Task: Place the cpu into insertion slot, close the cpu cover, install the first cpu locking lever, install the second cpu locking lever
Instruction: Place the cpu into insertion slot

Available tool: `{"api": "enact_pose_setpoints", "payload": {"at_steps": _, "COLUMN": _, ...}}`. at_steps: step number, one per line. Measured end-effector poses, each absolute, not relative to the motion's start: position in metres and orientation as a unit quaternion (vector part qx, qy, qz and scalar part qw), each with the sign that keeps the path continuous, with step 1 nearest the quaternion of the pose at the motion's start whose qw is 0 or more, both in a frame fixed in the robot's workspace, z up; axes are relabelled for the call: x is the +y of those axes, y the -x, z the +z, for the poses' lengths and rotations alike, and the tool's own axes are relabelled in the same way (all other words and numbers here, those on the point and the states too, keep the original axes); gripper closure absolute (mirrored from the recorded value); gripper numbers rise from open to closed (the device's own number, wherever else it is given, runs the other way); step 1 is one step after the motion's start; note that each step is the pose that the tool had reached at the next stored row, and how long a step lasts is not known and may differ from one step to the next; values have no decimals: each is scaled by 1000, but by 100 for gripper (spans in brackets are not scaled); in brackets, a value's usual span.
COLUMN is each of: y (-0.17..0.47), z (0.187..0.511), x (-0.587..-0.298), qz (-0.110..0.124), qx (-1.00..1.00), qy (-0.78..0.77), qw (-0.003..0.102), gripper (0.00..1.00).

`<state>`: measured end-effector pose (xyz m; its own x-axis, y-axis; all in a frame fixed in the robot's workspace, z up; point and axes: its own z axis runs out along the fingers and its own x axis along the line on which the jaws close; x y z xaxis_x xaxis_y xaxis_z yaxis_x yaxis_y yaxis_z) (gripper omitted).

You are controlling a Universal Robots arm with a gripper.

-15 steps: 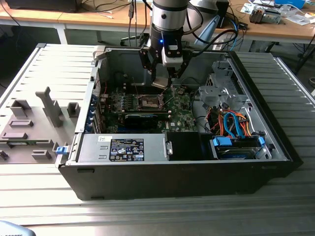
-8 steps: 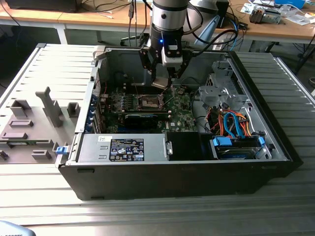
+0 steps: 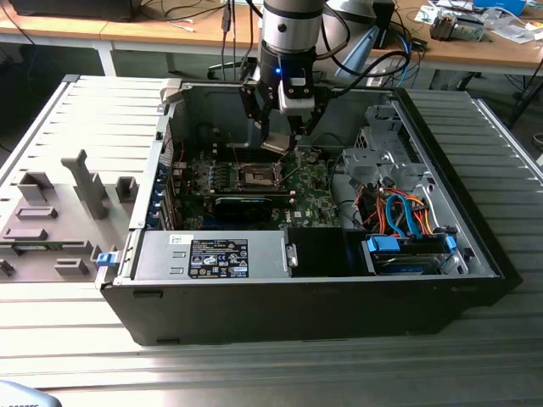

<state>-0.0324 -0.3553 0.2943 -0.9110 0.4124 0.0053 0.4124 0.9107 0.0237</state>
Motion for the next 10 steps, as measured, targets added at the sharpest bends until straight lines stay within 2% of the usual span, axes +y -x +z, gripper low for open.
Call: {"api": "enact_pose_setpoints", "payload": {"at_steps": 10, "y": 32, "z": 294, "x": -355, "qz": -9, "qx": -977, "qy": 214, "qw": -1, "gripper": 46}}
